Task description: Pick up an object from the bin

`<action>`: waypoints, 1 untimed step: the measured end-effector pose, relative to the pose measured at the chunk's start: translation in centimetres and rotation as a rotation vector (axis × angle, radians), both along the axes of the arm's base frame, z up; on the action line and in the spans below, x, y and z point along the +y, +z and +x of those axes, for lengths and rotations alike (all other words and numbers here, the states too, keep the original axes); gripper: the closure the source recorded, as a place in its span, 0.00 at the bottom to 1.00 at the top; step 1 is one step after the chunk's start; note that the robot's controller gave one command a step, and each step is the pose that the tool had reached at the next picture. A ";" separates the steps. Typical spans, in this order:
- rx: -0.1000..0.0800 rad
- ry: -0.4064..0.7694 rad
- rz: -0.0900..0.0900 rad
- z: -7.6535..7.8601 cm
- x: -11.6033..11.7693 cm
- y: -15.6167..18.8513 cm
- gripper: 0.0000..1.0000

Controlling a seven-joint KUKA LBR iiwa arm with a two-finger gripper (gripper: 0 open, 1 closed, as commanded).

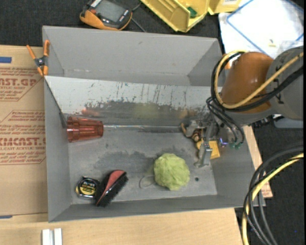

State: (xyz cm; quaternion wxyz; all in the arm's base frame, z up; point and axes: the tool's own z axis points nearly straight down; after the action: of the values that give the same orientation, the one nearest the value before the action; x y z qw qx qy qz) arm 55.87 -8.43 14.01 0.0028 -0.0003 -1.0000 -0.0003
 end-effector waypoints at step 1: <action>-0.008 0.002 -0.001 0.1 0.1 0.5 0.00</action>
Offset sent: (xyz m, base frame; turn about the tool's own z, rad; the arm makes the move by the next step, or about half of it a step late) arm -0.0580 0.0508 -0.0055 -0.0913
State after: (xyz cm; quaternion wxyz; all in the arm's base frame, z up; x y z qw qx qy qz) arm 56.01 -8.36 14.49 -0.0011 0.0006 -1.0000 0.0001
